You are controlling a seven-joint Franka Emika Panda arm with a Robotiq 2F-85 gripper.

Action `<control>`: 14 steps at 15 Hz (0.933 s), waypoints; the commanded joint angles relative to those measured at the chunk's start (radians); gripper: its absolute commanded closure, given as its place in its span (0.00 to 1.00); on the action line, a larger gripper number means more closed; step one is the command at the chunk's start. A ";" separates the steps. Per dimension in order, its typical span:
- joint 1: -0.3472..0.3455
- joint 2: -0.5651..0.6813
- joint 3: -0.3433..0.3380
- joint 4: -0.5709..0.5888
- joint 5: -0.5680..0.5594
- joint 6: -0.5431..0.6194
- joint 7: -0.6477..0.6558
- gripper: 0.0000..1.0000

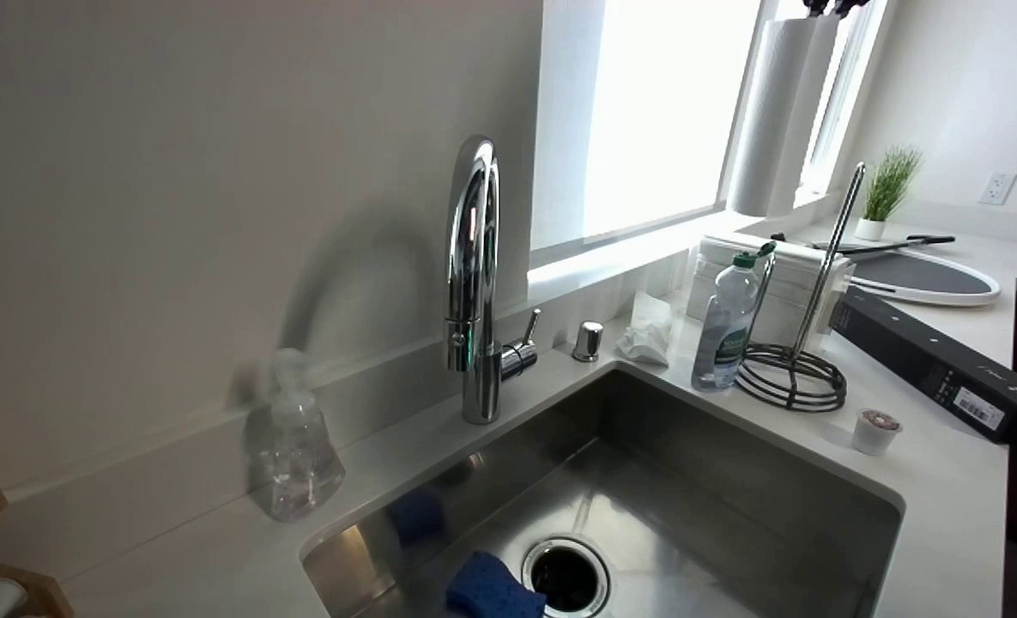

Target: Pick up the paper towel roll and place it on the paper towel holder

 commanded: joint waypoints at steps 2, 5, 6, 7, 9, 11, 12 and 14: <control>0.006 -0.021 -0.003 0.128 -0.036 -0.175 0.010 0.96; -0.002 -0.017 -0.005 0.249 -0.016 -0.298 0.004 0.96; -0.006 -0.014 -0.005 0.286 -0.006 -0.341 -0.011 0.96; -0.015 -0.010 -0.006 0.320 0.023 -0.389 -0.016 0.96; -0.028 -0.012 -0.006 0.374 0.070 -0.468 -0.021 0.96; -0.034 -0.014 -0.006 0.408 0.089 -0.533 -0.009 0.96; -0.036 -0.013 -0.006 0.423 0.093 -0.561 -0.007 0.96; -0.036 -0.012 -0.007 0.443 0.077 -0.618 0.001 0.96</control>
